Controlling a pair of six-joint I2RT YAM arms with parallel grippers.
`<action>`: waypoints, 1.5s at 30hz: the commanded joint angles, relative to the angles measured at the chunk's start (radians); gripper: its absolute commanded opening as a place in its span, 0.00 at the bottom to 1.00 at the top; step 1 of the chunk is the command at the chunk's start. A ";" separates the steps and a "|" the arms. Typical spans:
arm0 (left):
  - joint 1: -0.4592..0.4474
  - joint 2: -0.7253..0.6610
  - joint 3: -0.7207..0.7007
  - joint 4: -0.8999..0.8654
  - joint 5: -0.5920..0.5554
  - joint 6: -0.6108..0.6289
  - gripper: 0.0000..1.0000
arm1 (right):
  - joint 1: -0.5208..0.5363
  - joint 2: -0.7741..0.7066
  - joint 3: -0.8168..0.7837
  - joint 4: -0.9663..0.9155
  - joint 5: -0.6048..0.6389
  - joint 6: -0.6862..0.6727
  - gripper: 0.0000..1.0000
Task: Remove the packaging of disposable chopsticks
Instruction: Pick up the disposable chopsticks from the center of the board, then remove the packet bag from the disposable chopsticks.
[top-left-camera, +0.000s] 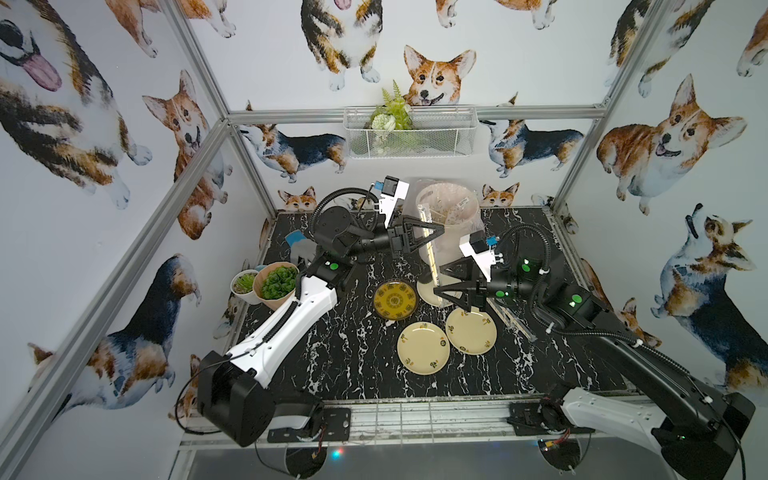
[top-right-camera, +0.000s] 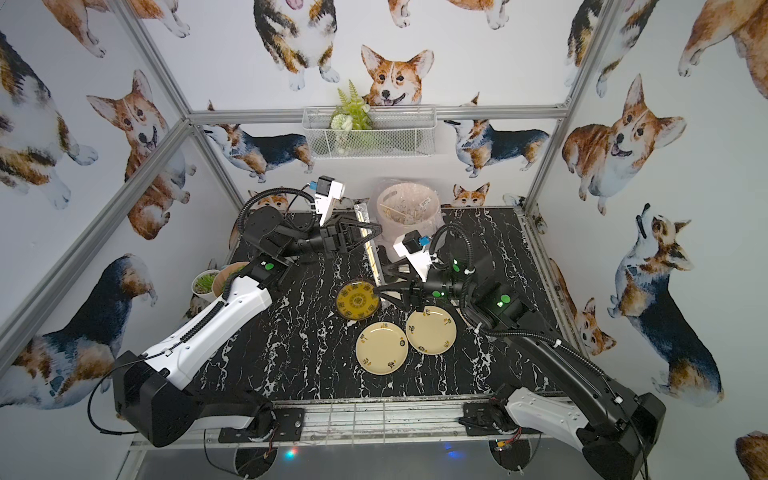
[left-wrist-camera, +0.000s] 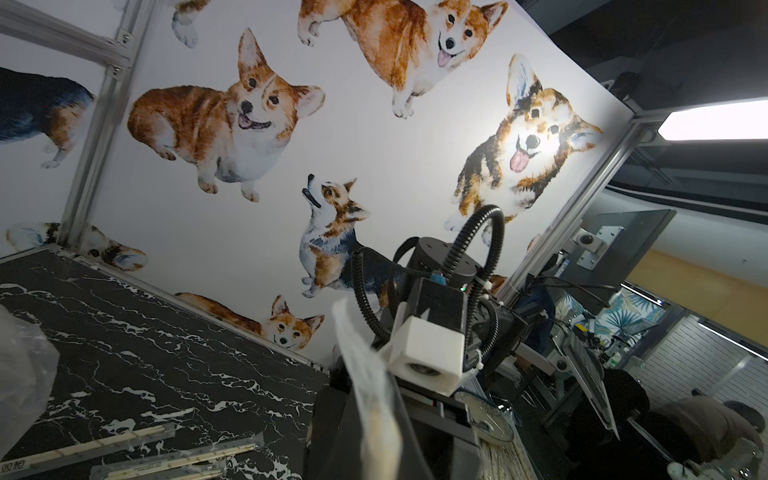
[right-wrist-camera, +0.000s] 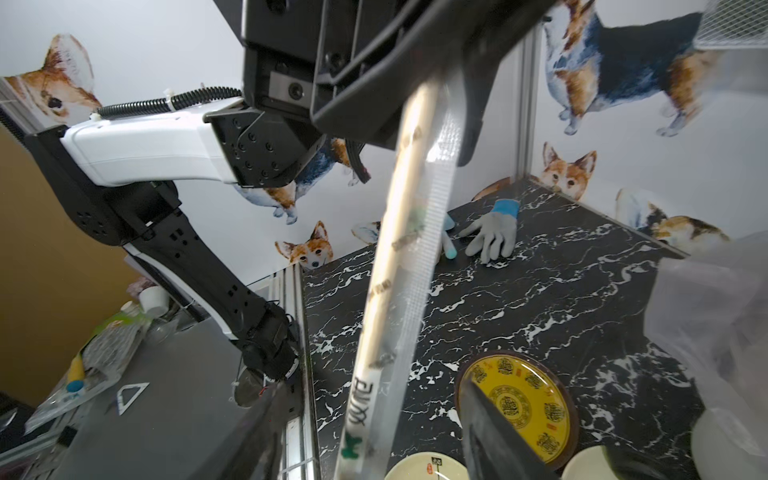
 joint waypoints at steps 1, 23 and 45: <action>0.001 -0.011 0.014 0.011 0.081 0.029 0.00 | 0.000 0.036 0.015 0.019 -0.138 0.061 0.48; 0.021 -0.010 0.013 0.016 -0.020 0.048 0.09 | 0.002 0.111 -0.046 0.242 -0.179 0.255 0.00; 0.119 -0.043 0.039 -0.128 -0.029 0.090 0.22 | 0.005 0.100 0.018 -0.095 -0.165 0.069 0.00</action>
